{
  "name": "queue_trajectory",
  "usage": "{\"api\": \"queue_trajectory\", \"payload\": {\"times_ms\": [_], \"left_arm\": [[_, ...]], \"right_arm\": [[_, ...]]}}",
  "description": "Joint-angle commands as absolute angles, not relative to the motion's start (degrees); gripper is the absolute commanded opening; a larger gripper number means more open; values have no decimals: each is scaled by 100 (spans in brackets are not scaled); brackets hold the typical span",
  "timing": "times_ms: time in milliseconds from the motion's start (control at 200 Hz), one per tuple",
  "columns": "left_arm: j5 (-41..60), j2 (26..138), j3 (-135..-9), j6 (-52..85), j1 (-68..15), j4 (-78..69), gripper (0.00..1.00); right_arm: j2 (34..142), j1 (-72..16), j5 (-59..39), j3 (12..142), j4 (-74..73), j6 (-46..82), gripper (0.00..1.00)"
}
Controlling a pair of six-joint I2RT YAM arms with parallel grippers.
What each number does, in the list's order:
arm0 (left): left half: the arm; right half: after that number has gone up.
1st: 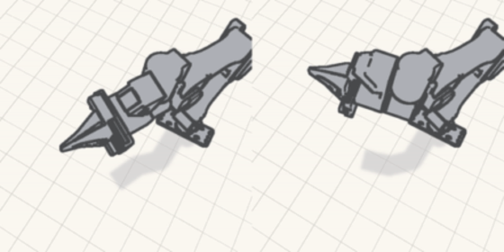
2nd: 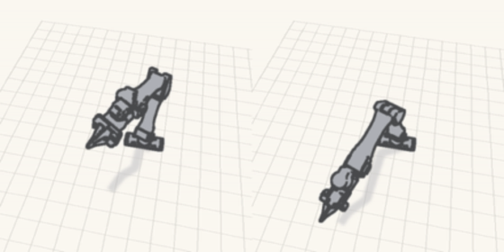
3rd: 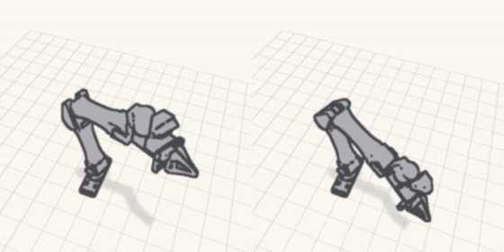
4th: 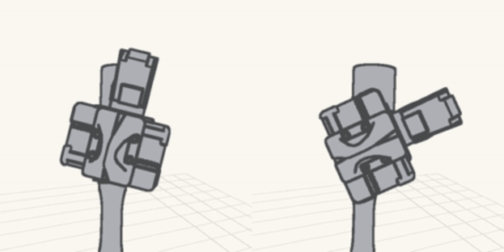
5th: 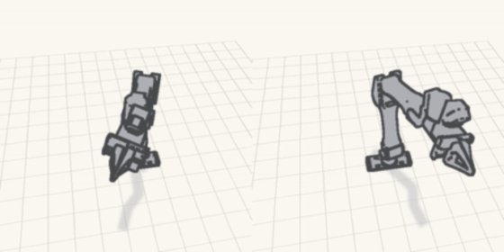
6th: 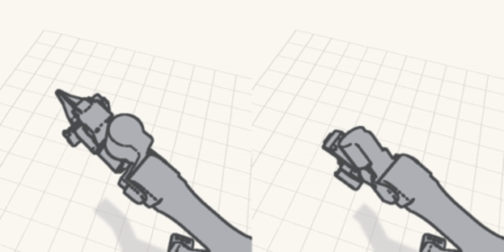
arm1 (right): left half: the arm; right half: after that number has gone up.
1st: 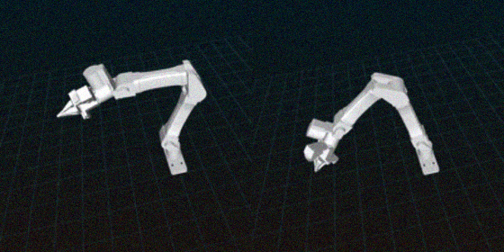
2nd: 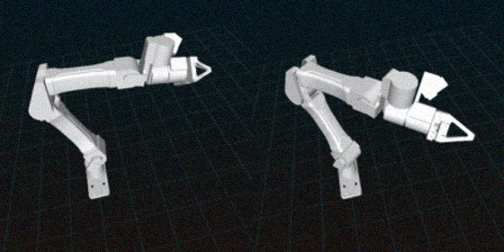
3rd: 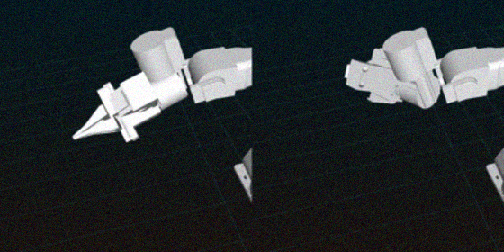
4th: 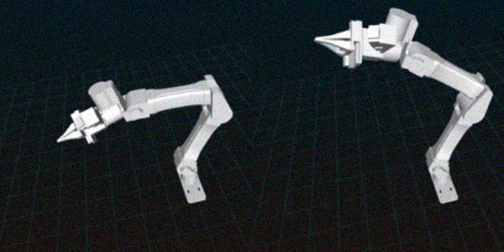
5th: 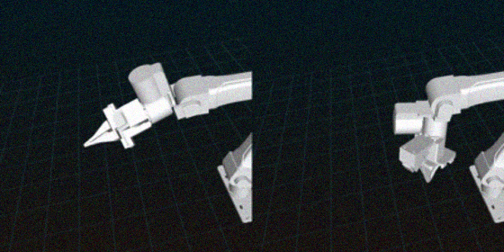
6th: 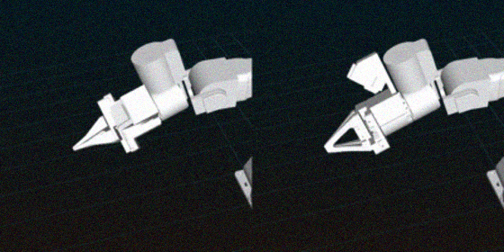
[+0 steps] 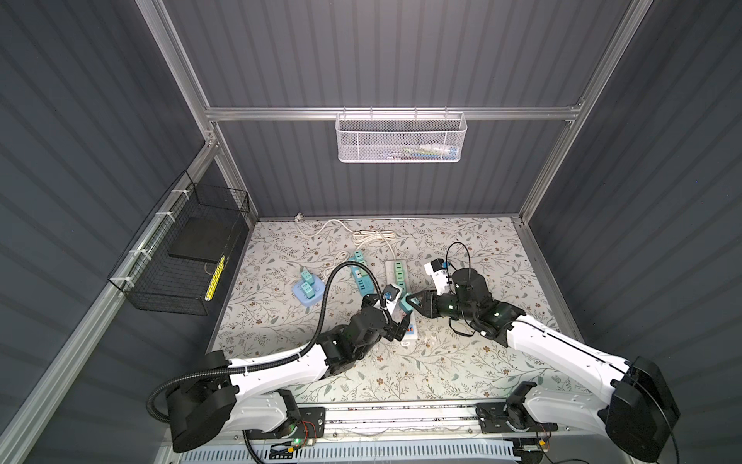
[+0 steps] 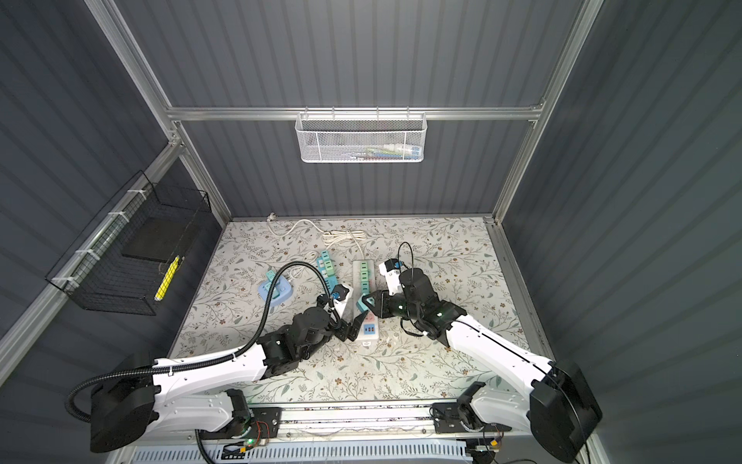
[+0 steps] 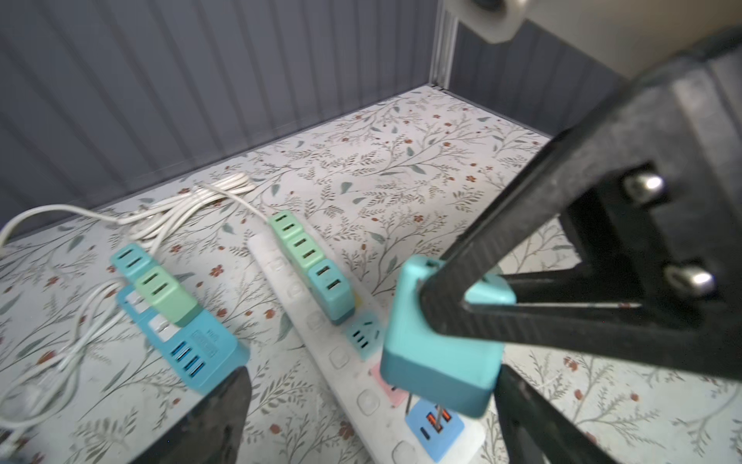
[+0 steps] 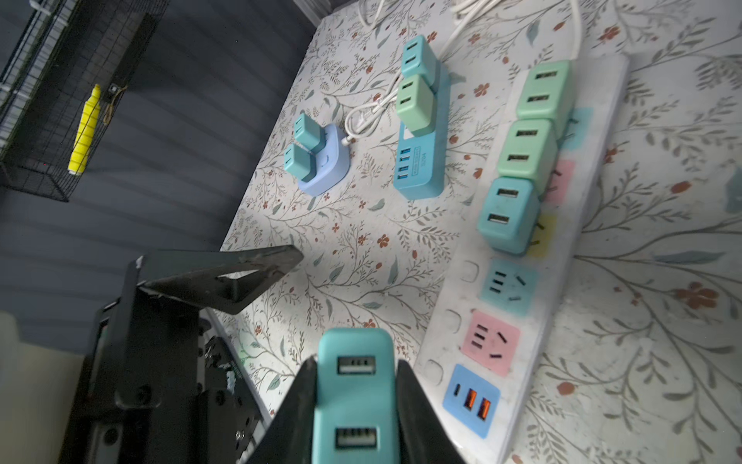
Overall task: Insert the plug
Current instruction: 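Open the left gripper and withdraw while the right gripper carries the cube over the strip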
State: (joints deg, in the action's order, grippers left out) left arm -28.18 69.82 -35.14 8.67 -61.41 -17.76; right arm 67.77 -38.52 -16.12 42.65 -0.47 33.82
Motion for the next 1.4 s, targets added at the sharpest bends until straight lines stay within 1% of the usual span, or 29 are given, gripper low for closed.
{"api": "queue_trajectory", "payload": {"times_ms": [0, 95, 140, 230, 335, 580, 805, 976, 1091, 1396], "left_arm": [[-4529, 6530, -3402, 1844, -6058, -1179, 100], [-5366, 6176, -3565, 2470, -5910, -84, 100], [-5614, 6016, -3609, 2817, -5816, 393, 100], [-5783, 5697, -3515, 3437, -5627, 978, 100], [-5815, 5370, -3326, 3808, -5563, 1191, 100], [-5828, 5139, -3132, 3846, -5538, 1154, 100], [-5799, 5124, -3070, 3804, -5528, 1108, 100], [-5642, 5038, -2999, 3855, -5527, 1071, 100], [-5664, 5014, -2970, 3868, -5526, 1055, 100], [-5634, 5058, -2983, 3758, -5515, 960, 100]], "right_arm": [[6763, -3993, -638, 4425, -70, 3341, 19], [6833, -4177, -2, 4389, -133, 3414, 19], [6898, -4291, 360, 4337, -226, 3493, 19], [7076, -4529, 945, 4272, -379, 3579, 19], [7341, -4777, 1523, 4313, -441, 3640, 18], [8033, -5089, 1874, 4468, -436, 3846, 17], [8576, -5176, 2195, 4644, -504, 3911, 17], [8791, -5184, 2506, 4771, -597, 3876, 16], [8995, -5184, 2549, 4862, -684, 3718, 17], [9271, -5203, 2959, 5071, -444, 3644, 16]]}}
